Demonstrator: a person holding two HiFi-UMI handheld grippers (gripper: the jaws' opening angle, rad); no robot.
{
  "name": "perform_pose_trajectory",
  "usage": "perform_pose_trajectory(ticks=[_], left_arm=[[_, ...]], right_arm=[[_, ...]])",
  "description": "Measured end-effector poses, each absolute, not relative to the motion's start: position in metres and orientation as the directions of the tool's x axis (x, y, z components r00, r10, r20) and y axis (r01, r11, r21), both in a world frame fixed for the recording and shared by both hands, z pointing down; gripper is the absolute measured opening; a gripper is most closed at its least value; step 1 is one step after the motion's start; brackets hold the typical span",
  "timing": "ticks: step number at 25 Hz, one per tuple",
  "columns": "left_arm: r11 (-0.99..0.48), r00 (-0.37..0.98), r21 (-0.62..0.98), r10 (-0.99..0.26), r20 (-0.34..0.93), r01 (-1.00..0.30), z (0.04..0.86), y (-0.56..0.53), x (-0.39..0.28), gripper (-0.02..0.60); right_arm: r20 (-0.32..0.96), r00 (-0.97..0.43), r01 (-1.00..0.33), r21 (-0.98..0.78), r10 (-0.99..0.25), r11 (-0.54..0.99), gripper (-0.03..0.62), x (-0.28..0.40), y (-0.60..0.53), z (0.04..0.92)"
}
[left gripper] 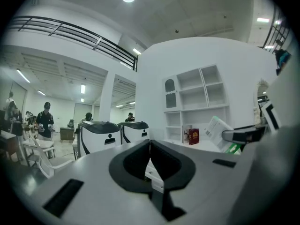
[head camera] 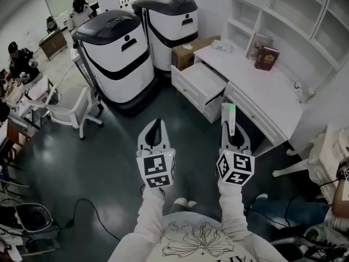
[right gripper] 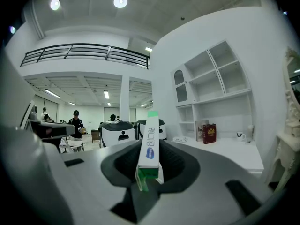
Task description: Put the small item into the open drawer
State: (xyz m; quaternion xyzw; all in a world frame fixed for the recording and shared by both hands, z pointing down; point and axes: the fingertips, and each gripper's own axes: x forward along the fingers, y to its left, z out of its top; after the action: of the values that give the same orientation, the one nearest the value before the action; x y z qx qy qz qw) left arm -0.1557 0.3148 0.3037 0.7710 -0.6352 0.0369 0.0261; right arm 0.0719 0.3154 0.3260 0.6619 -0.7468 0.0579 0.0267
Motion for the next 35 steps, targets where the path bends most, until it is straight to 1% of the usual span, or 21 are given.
perform_pose_trajectory(ticks=[8,15,21,35], left_arm=[[-0.193,0.191,-0.003,-0.974,0.124,-0.981,0.319,0.295,-0.168,0.008],[-0.187,0.185,0.004,-0.972,0.147,-0.982,0.331,0.255,-0.162,0.008],[-0.171,0.17,0.006,-0.974,0.152,-0.985,0.339,0.193,-0.144,0.008],[-0.11,0.109,-0.004,-0.986,0.129,-0.994,0.32,0.018,-0.081,0.008]], right_arm=[[0.147,-0.111,-0.993,-0.057,-0.983,0.103,0.094,0.063,0.301,0.342],[0.173,-0.111,-0.993,-0.069,-0.979,0.101,0.092,0.07,0.262,0.355],[0.18,-0.135,-0.99,-0.068,-0.974,0.125,0.092,0.087,0.191,0.362],[0.144,-0.228,-0.973,-0.067,-0.963,0.22,0.092,0.136,-0.005,0.336]])
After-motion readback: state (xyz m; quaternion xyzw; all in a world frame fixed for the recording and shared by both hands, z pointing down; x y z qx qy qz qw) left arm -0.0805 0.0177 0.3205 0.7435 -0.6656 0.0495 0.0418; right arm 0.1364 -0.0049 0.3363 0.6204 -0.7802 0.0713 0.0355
